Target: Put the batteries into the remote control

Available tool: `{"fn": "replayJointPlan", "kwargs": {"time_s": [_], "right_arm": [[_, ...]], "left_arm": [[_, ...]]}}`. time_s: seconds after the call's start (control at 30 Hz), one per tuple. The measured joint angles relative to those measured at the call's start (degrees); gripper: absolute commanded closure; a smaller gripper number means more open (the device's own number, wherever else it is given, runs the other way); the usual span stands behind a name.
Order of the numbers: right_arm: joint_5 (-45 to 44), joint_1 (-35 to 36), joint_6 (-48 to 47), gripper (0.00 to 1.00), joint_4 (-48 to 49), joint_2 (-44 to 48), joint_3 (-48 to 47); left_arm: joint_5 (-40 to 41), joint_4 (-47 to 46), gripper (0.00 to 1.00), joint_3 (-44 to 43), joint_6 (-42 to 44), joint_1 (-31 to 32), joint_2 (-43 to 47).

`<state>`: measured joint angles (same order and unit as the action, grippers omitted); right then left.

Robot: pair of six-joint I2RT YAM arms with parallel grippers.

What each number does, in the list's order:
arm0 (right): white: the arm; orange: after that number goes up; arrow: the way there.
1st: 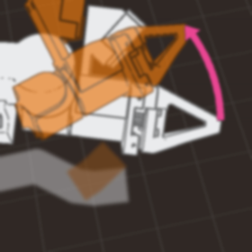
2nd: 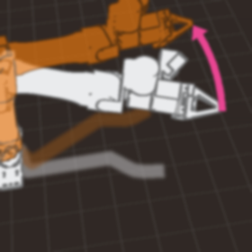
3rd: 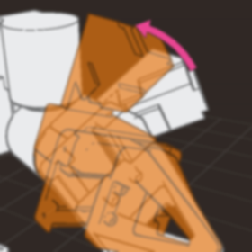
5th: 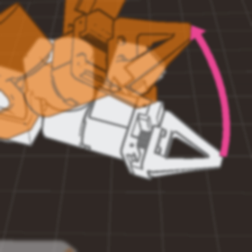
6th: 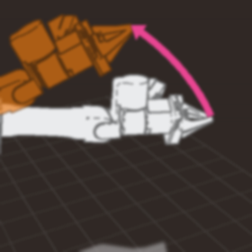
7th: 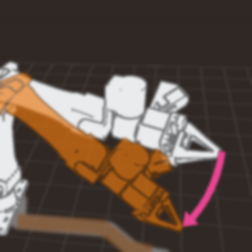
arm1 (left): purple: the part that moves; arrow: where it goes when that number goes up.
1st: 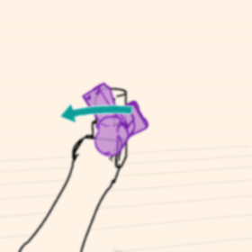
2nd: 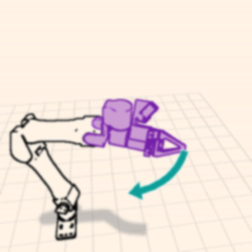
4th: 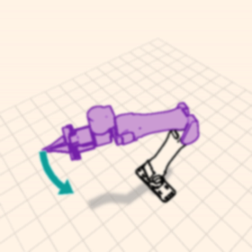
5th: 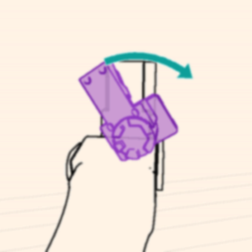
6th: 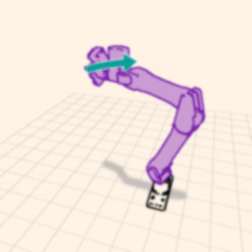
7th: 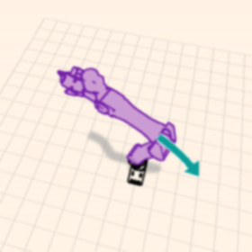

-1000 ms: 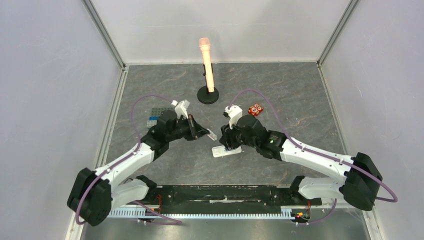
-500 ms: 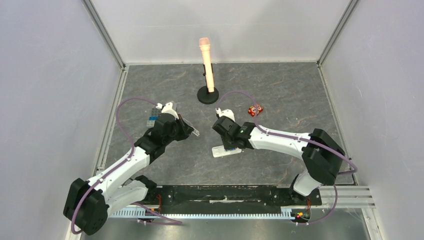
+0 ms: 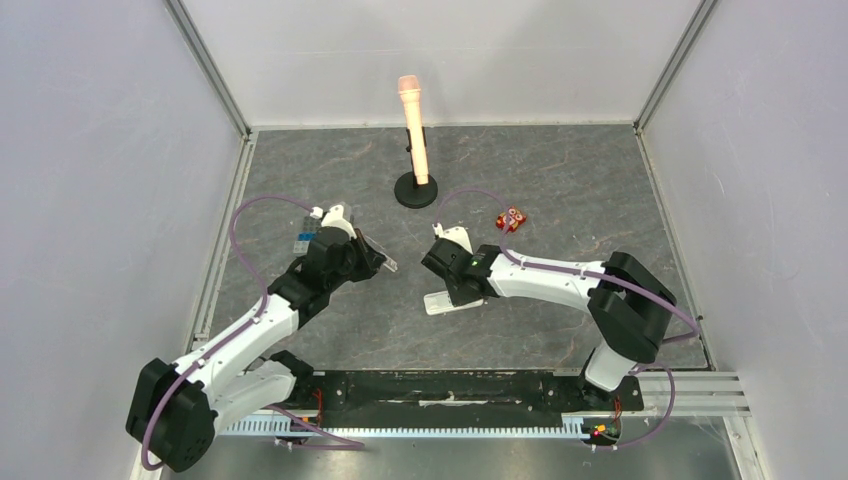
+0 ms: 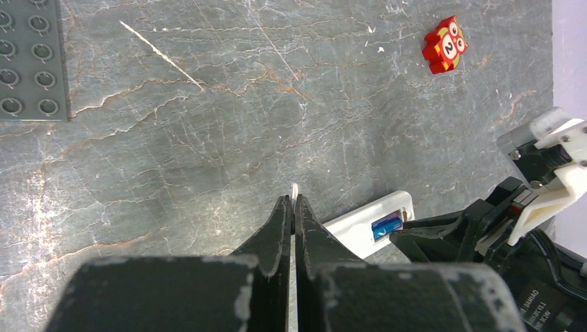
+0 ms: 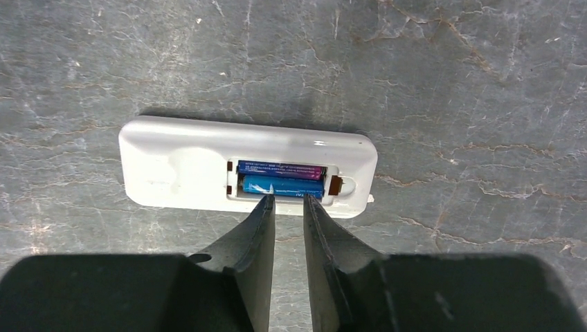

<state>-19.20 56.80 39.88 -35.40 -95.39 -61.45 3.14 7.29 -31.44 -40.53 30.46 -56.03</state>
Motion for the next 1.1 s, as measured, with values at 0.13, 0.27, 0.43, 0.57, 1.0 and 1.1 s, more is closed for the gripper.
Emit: {"fn": "replayJointPlan", "kwargs": {"time_s": [0.13, 0.27, 0.43, 0.57, 1.0, 1.1], "right_arm": [[0.0, 0.0, 0.0, 0.76, 0.0, -0.9, -0.1], [0.0, 0.0, 0.3, 0.76, 0.0, -1.2, -0.4], [0.3, 0.0, 0.9, 0.76, 0.1, -1.4, -0.4], [0.8, -0.1, 1.7, 0.76, 0.4, -1.5, -0.4], [3.9, -2.0, 5.6, 0.83, 4.0, -0.4, 2.2], [4.3, -2.1, 6.0, 0.82, 4.3, -0.2, 2.6]], "left_arm": [[0.4, 0.0, 0.98, 0.0, 0.0, 0.0, 0.3], [1.1, 0.1, 0.98, 0.0, 0.0, 0.0, 0.4], [1.3, 0.1, 0.98, 0.2, 0.0, 0.0, 0.7], [1.3, 0.3, 0.98, 0.4, 0.0, 0.0, 0.7], [1.4, 0.3, 0.98, 0.7, 0.0, 0.0, 1.2], [1.4, 0.3, 0.98, 0.7, 0.0, 0.0, 1.3]]}}
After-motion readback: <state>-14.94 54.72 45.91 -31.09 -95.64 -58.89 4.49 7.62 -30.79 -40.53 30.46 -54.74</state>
